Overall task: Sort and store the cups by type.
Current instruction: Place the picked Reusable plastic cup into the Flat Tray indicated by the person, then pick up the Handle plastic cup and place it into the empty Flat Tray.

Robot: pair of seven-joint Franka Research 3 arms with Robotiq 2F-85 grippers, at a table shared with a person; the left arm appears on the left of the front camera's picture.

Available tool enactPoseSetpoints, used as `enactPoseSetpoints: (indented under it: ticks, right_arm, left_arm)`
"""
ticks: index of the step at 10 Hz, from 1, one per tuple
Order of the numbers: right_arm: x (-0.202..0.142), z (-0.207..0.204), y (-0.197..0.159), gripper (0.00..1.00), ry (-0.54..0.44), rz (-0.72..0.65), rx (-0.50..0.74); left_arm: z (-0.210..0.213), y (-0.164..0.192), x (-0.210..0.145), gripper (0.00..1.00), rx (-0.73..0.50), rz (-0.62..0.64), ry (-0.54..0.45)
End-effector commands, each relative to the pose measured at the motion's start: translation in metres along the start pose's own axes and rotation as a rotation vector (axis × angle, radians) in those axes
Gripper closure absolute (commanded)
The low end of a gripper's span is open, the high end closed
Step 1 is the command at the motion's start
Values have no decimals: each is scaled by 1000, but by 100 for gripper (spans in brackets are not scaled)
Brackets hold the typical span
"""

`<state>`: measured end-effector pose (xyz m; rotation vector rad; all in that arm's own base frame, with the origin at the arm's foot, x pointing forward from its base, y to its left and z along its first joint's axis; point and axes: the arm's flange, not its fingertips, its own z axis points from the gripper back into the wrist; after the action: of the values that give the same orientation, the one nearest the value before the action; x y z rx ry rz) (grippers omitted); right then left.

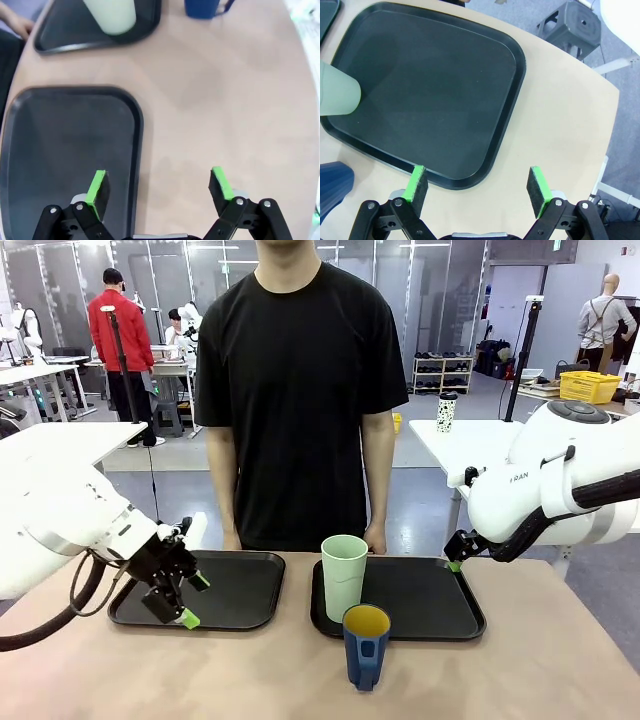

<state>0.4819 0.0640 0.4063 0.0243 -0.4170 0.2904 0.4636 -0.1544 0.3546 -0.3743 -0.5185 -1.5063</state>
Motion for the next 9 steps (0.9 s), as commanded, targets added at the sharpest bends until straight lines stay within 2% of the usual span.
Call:
enactPoseSetpoints:
  ticks: [1, 2, 9]
  right_arm:
    - [-1, 0, -1, 0, -4, -1, 1]
    - [-1, 0, -1, 0, -4, -1, 1]
    - [-1, 0, -1, 0, -4, -1, 1]
  left_arm:
    - [7, 4, 5, 0, 3, 22, 39]
    - [0, 0, 0, 0, 0, 0, 0]
    - [0, 0, 0, 0, 0, 0, 0]
